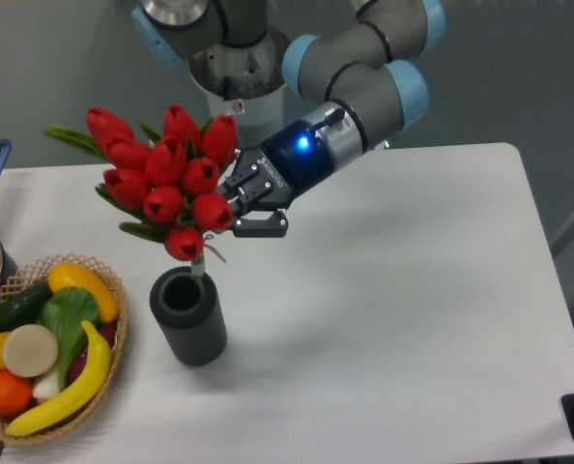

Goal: Insert the flowers into the vase
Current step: 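Lower the tulip stems into the vase opening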

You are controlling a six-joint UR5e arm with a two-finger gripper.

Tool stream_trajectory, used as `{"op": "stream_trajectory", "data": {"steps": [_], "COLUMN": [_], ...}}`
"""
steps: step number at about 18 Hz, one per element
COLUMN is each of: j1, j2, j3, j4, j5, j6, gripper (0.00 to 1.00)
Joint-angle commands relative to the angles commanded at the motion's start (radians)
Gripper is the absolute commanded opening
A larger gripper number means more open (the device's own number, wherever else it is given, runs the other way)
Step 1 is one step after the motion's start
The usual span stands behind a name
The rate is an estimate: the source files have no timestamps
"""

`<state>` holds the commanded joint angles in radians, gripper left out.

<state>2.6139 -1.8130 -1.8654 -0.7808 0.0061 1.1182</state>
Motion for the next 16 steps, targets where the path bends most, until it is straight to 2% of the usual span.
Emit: {"op": "stream_trajectory", "data": {"steps": [3,8,16], "j1": [-0.017,-0.020,-0.026], "j2": [-0.032,-0.052,-0.055], "j3": [0.005,-0.009,-0.058], "j4": [0.000,0.000,0.000], "j5": [0.000,0.002,0.012], "j6": [0.024,0.032,0.041], "gripper": [0.14,0.14,0.15]}}
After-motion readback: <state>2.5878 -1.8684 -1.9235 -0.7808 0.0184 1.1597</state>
